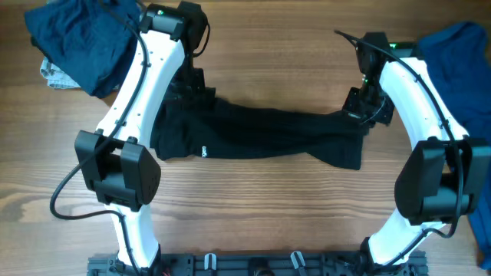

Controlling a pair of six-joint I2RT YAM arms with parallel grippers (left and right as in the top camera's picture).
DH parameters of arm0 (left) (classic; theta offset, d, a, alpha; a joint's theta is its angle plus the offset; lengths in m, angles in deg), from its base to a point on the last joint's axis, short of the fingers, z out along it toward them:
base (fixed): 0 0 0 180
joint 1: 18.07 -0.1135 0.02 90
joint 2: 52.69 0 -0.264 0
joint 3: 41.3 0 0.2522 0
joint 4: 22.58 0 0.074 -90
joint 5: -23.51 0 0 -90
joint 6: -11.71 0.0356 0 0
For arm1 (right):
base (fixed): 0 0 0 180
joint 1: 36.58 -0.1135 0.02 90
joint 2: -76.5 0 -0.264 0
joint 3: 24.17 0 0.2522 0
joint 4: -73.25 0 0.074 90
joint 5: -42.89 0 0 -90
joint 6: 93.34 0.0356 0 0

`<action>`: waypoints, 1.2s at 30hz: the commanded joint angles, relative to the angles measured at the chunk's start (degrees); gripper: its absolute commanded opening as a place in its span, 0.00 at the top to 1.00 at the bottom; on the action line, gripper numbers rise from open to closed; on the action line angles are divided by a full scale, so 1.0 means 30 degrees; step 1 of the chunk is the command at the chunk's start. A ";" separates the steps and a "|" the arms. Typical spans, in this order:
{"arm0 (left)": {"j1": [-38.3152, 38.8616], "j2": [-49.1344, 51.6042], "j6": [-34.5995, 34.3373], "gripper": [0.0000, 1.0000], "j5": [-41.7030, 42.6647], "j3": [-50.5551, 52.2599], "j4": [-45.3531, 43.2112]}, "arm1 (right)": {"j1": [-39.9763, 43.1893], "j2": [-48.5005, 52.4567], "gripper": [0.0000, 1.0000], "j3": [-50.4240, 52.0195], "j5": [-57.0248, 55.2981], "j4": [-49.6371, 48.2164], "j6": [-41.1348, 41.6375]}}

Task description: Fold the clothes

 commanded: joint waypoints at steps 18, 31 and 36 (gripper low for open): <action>-0.0124 -0.0495 -0.0313 0.89 -0.0342 0.2776 0.0437 | 0.0080 -0.0444 0.96 -0.0284 -0.0015 0.0867 -0.1035; -0.0087 -0.0503 -0.0306 0.53 -0.0699 0.2769 -0.0066 | 0.0080 -0.0444 0.72 -0.0284 0.1763 -0.0386 -0.1661; -0.0051 -0.0503 -0.0291 0.70 0.1705 0.2769 -0.2419 | 0.0080 -0.0444 0.46 -0.0284 0.4707 -0.2244 -0.2783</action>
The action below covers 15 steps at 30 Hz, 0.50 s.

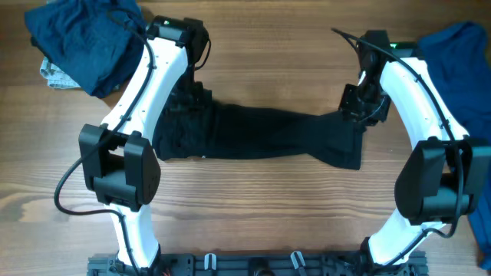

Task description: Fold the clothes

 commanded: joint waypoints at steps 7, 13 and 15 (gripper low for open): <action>0.0627 -0.0488 0.0051 0.95 0.4277 0.0495 -0.3366 | -0.0036 -0.0430 0.77 0.0350 0.3191 -0.1843 -0.1384; 0.1311 -0.0488 -0.0007 0.96 0.6849 0.3395 -0.5894 | -0.0291 -0.0423 0.96 0.2521 0.5945 -0.3606 -0.2448; 0.1326 -0.0488 -0.0095 0.96 0.6892 0.4430 -0.6870 | -0.0386 -0.0415 0.96 0.3075 0.5923 -0.4007 -0.2259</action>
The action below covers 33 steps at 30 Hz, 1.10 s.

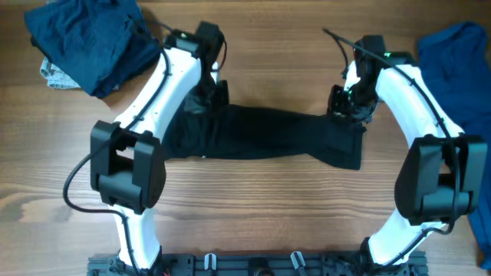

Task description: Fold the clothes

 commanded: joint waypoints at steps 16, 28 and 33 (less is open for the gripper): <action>-0.2127 -0.0401 -0.0466 0.92 -0.1093 0.5705 -0.4765 | 0.0393 -0.0364 0.84 0.4772 -0.1093 -0.4277 0.0678; -0.4736 -0.0401 -0.0044 0.95 -0.1086 0.5719 -0.5304 | 0.1508 -0.0364 0.83 0.4772 -0.1501 -0.4991 0.0255; -0.5479 -0.0401 -0.1282 0.96 -0.1392 0.5719 -0.5362 | 0.2215 -0.0364 0.83 0.4772 -0.2754 -0.5450 0.1151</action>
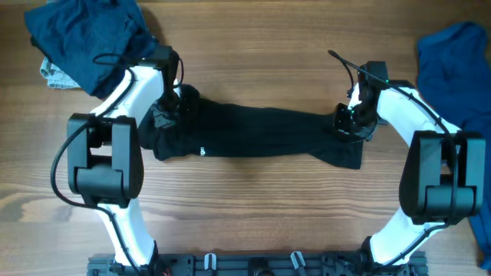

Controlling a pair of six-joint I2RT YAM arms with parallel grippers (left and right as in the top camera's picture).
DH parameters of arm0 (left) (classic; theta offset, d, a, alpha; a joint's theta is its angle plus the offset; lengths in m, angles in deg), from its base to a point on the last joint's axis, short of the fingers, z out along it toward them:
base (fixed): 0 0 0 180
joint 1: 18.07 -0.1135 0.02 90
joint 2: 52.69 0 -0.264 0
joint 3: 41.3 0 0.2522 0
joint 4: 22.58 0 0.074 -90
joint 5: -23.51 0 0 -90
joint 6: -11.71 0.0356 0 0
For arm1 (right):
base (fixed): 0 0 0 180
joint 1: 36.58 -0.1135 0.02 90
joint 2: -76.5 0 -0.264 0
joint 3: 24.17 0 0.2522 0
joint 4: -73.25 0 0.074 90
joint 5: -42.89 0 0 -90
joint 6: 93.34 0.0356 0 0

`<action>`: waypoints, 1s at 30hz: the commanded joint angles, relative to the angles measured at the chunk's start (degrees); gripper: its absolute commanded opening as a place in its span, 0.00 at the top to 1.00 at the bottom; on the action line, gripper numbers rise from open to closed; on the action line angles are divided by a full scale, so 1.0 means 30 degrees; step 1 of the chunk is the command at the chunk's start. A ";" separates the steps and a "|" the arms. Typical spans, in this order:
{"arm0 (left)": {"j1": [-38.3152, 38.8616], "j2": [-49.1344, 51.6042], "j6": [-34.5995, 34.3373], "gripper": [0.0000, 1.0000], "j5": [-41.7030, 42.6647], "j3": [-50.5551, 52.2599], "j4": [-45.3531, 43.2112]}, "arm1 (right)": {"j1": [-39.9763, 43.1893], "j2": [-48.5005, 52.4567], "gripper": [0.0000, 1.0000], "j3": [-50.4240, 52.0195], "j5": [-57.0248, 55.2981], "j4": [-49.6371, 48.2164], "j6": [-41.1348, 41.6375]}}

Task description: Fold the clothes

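A long black garment [261, 134] lies stretched left to right across the middle of the wooden table [261, 207]. My left gripper [170, 109] is down on its bunched left end, apparently shut on the cloth. Over at the right end, my right gripper [349, 123] presses on the upper corner and also looks shut on the fabric. Both pairs of fingertips are dark against the black cloth and partly hidden by the wrists. A small white tag [202, 152] shows near the left lower edge.
A heap of dark blue clothes [84, 38] lies at the far left corner, with a pale patterned cloth [52, 74] under it. Another blue garment [456, 69] lies along the right edge. The arm bases stand on a rail [253, 264] at the near edge.
My left gripper has moved left and slightly nearer, and the garment's left end reaches further left again. My right gripper has moved a little right and nearer. The cloth's top edge looks straighter.
Both grippers were at the ends of the black garment, which sagged in the middle. Then both stood further inward and further back, the left end drawn in. Now they are apart again and the garment lies longer and flatter.
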 commanded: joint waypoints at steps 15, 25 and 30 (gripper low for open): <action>-0.1552 -0.0444 -0.4954 0.96 0.1005 -0.0401 -0.1807 | 0.1749 -0.0350 0.84 -0.2885 -0.0685 -0.1974 -0.1494; -0.1545 -0.3614 -0.4146 0.96 0.0758 -0.2018 -0.0007 | 0.1472 -0.0444 0.79 -0.8692 0.4167 0.6397 -0.4131; -0.1129 -0.3679 -0.4146 0.96 -0.0197 -0.1967 0.1770 | 0.0561 -0.0386 0.79 -0.7045 0.4539 0.5785 -0.4459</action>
